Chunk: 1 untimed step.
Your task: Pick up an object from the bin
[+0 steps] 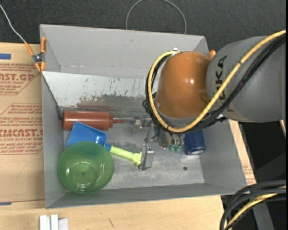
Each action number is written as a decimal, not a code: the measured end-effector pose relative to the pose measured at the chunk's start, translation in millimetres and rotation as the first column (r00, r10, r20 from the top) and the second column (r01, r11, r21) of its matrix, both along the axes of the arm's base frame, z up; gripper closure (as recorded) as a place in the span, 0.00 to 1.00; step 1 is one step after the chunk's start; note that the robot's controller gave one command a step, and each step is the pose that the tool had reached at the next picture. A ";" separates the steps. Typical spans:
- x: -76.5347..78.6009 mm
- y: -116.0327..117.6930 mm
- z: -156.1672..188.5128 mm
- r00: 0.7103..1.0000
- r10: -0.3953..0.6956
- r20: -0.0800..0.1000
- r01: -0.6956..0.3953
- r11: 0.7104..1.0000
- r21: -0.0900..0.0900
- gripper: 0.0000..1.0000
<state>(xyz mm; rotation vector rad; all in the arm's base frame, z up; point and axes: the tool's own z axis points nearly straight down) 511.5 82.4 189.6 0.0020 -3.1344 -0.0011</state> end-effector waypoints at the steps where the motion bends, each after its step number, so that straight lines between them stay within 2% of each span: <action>1: 1.8 -0.6 4.5 1.000 -0.001 0.008 0.001 1.000 0.001 0.00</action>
Offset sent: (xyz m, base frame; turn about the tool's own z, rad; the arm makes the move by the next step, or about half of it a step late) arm -0.0258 -0.0158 -0.0987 -0.0866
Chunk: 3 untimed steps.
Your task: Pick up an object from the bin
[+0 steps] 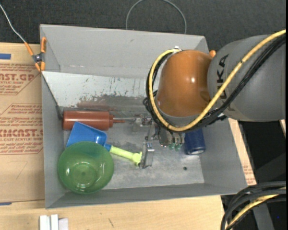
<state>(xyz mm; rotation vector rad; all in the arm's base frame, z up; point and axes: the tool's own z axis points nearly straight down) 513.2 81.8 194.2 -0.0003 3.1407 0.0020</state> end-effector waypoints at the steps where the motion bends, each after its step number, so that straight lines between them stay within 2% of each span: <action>1: -23.5 -12.9 -90.2 0.997 0.078 -0.003 -0.078 0.997 0.000 0.00; 2: -18.6 -18.3 -118.1 0.999 0.035 -0.003 -0.035 0.999 0.002 0.00; 3: 13.9 -38.2 -110.4 0.992 0.128 0.001 -0.128 0.992 0.000 0.00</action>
Offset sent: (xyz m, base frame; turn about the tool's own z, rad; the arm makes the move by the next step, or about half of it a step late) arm -0.0112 -0.0247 -0.1023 0.0067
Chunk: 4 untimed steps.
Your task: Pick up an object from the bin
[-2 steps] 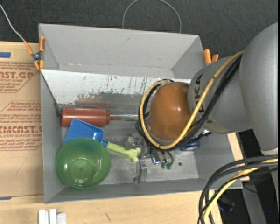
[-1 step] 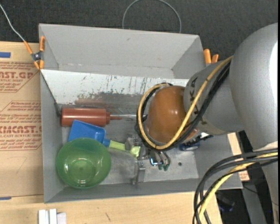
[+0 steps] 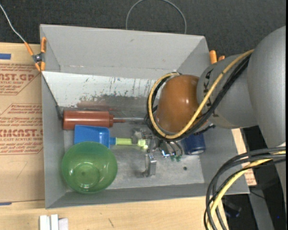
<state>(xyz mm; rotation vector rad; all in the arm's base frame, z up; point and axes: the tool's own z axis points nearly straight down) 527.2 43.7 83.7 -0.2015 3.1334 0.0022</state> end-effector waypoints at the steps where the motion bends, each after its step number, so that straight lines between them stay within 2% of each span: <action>1: 54.1 -13.9 16.0 0.997 -0.075 0.000 0.075 0.997 0.003 0.00; 2: 56.1 -14.6 16.3 0.997 -0.075 0.004 0.075 0.997 0.003 0.00; 3: 62.0 -8.0 47.4 0.997 0.074 0.005 -0.074 0.997 0.003 0.00; 4: 44.8 12.3 -10.1 0.938 0.346 0.008 -0.346 0.938 0.001 0.00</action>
Offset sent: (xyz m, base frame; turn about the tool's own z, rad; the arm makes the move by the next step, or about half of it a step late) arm 0.0667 -0.0174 -0.0137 -0.2059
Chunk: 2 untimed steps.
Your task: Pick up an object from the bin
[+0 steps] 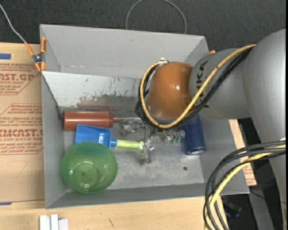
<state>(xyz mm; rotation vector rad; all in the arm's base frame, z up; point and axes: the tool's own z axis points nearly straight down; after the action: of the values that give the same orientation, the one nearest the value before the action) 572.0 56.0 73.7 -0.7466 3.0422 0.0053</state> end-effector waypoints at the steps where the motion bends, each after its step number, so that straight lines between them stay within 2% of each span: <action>1: 1.1 1.3 -19.2 0.992 -0.122 -0.003 0.122 0.992 0.003 0.00; 2: 22.1 11.9 -3.5 0.998 0.067 0.003 -0.067 0.998 0.002 1.00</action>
Offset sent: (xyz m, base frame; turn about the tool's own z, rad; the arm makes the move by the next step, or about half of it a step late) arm 0.0217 0.0108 -0.0037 -0.0686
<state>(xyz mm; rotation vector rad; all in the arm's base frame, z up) 594.1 67.9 70.1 -0.8476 3.0122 0.0076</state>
